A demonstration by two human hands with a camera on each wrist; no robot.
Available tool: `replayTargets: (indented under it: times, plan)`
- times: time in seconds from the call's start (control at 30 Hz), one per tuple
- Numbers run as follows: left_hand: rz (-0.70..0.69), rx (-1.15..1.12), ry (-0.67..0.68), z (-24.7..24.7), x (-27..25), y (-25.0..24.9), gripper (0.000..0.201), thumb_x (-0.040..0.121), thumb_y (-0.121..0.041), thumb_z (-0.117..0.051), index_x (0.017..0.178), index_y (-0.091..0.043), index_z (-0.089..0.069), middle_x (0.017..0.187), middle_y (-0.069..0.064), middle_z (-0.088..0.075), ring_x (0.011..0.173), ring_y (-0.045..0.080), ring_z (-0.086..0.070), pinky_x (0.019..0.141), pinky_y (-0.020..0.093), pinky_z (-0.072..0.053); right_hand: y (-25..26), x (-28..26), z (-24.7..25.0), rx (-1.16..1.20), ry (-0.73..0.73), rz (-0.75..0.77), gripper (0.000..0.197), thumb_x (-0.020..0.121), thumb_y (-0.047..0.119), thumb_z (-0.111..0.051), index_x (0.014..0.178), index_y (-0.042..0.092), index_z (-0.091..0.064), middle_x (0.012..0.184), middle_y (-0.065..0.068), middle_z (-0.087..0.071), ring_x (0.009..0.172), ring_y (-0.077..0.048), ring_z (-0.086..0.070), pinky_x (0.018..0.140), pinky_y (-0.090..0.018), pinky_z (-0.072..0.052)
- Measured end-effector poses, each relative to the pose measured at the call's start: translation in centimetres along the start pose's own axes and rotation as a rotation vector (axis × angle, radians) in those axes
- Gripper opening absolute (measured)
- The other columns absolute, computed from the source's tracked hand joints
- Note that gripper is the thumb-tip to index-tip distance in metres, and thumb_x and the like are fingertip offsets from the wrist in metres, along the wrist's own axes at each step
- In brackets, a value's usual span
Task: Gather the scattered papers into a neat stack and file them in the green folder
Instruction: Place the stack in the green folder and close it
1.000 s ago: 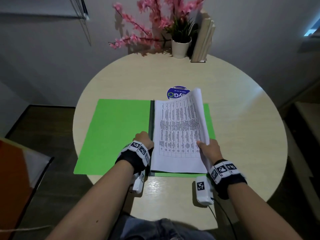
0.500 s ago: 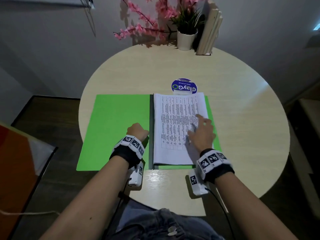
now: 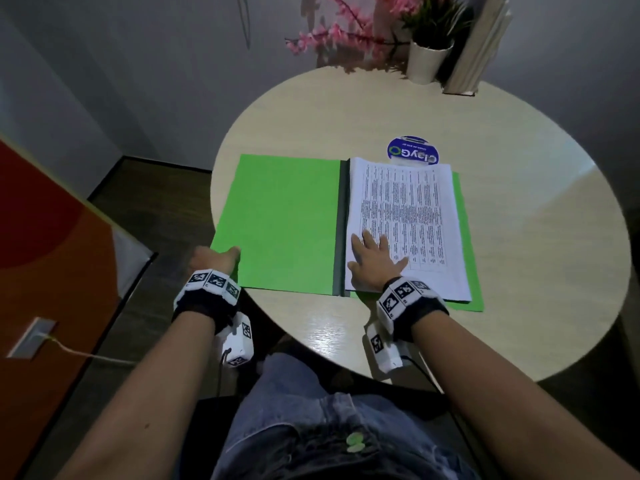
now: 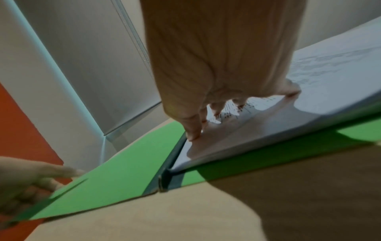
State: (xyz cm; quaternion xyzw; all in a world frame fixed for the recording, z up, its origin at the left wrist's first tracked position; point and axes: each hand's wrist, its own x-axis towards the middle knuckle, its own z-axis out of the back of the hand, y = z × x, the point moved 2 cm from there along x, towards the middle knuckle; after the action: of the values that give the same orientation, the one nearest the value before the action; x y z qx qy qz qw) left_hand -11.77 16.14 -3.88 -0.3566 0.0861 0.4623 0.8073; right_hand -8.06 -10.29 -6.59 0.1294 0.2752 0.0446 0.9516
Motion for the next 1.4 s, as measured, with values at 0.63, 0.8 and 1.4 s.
replayTargets:
  times: [0.63,0.8,1.4]
  plan:
    - [-0.429,-0.432,0.597,-9.0,-12.7,-14.8,0.019,0.089,-0.019,-0.044,0.080,-0.013,-0.060,0.083,0.009,-0.064,0.069,0.023,-0.064,0.062,0.026,-0.047,-9.1,-10.4,16.4,0.935,-0.416,0.106,0.041,0.095,0.033,-0.043,0.135,0.023,-0.040,0.120,-0.006,-0.058,0.069,-0.014,-0.059,0.064,-0.025,-0.042]
    - [-0.319,0.178,0.409,-12.1,-10.5,-13.4,0.053,0.089,-0.023,-0.049,0.133,0.003,-0.039,0.141,0.022,-0.037,0.124,0.037,-0.045,0.098,0.038,-0.040,-13.4,-8.9,12.2,0.580,-0.306,-0.150,0.059,0.090,0.021,-0.056,0.142,0.011,-0.031,0.140,-0.016,-0.046,0.120,-0.030,-0.050,0.098,-0.042,-0.045]
    - [-0.559,-0.286,0.518,-14.0,-5.8,-24.8,0.023,0.090,0.001,-0.047,0.099,-0.013,-0.031,0.072,0.000,-0.038,0.055,0.013,-0.036,0.048,0.023,-0.029,-19.4,3.9,11.5,1.104,-0.358,-0.430,0.049,0.089,0.020,-0.054,0.133,0.003,-0.040,0.136,-0.019,-0.051,0.118,-0.032,-0.053,0.101,-0.046,-0.045]
